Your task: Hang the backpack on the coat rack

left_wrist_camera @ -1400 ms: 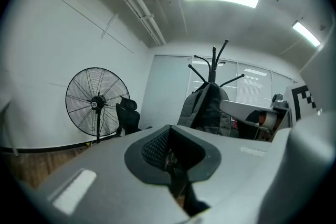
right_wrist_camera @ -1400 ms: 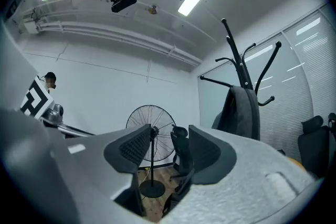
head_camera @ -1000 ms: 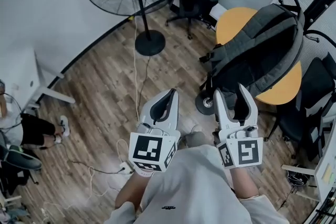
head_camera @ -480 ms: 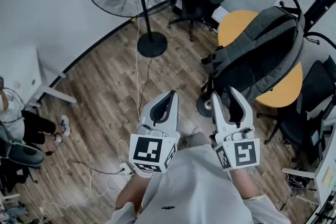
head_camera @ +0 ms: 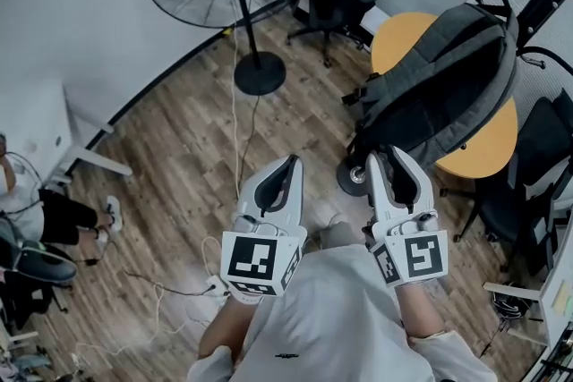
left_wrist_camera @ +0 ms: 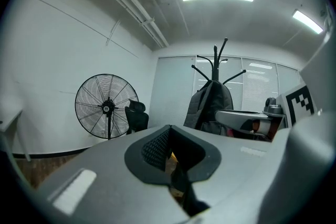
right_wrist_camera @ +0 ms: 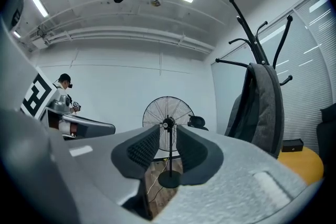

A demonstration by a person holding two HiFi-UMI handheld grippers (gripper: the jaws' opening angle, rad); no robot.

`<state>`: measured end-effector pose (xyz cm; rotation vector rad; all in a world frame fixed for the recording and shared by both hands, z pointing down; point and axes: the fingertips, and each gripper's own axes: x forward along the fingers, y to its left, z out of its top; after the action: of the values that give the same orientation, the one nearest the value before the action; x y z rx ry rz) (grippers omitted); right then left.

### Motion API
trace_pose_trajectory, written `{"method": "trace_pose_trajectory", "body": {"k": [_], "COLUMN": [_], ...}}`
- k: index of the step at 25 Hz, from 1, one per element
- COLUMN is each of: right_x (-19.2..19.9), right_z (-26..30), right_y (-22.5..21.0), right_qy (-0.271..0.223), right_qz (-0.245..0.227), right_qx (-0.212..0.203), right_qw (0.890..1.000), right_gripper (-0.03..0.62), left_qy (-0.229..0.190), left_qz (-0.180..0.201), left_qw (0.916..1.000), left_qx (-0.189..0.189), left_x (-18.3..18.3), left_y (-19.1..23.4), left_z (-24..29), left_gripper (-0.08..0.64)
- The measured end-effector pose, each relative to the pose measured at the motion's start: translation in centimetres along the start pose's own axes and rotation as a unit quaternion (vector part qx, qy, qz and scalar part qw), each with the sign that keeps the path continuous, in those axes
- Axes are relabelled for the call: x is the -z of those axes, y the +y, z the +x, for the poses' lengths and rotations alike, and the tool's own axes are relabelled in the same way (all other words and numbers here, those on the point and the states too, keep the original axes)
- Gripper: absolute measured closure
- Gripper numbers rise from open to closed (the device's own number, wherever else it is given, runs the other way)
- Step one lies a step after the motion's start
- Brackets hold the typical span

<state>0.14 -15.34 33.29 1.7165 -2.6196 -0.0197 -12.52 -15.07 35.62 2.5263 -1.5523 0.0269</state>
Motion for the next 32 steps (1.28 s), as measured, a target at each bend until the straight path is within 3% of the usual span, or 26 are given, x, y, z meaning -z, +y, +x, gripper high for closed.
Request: {"method": "trace_pose_trajectory", "body": {"k": [6,32], "right_x": [0.0,0.5], "right_z": [-0.1,-0.1], "right_y": [-1.0,-1.7], "right_qy": [0.0,0.016], "right_qz": [-0.007,-0.02], "right_qx": [0.003,0.002], "right_qw": [1.0,1.0], "right_gripper": [0.589,0.591], "left_qy": [-0.001,0.002], "left_qz": [0.003,-0.003], "left_qw": [1.0,0.9999], "left_qx": [-0.005,-0.014], "left_x": [0.2,0.8], "left_y": [0.2,0.7], "left_z": [-0.5,-1.0], "left_gripper": [0.541,0.541]}}
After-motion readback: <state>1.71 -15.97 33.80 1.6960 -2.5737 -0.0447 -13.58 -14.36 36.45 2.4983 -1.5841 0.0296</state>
